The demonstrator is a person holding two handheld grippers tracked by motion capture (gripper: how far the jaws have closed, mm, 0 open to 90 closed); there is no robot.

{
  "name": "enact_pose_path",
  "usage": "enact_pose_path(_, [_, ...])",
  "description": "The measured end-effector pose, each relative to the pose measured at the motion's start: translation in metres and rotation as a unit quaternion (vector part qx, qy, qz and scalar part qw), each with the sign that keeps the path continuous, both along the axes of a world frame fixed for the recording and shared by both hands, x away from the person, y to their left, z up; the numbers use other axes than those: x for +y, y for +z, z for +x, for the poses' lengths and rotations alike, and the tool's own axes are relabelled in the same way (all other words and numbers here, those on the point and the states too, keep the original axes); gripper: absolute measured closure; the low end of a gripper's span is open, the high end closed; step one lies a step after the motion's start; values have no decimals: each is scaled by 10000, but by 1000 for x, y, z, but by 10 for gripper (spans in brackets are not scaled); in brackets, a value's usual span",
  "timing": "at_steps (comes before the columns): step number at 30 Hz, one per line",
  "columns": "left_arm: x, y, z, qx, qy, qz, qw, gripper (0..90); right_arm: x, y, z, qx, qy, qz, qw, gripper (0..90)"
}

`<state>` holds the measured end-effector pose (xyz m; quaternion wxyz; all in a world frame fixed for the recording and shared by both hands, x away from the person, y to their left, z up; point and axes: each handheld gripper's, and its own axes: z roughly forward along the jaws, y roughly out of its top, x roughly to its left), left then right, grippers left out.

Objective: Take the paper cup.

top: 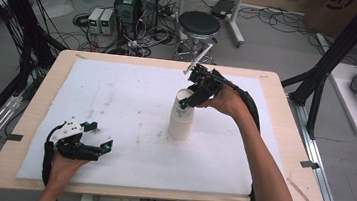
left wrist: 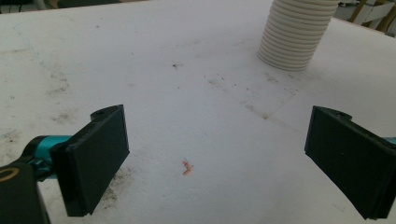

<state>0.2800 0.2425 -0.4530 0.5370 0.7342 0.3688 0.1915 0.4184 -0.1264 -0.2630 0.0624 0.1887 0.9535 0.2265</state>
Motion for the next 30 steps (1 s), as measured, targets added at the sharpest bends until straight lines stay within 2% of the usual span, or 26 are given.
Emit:
enact_pose_path(7, [0,0,0,16,16,-6,10000,63,0,1,-2,-12,23,-11,10000,373])
enact_pose_path(22, [0,0,0,17,25,-4,10000,62,-9,14,-7,-173,-6,307,9994,381])
enact_pose_path(26, [0,0,0,40,16,-3,10000,63,-12,23,-9,-242,0,331,9992,382])
enact_pose_path(30, [0,0,0,37,22,-1,10000,63,-13,40,-12,-337,13,495,9982,382])
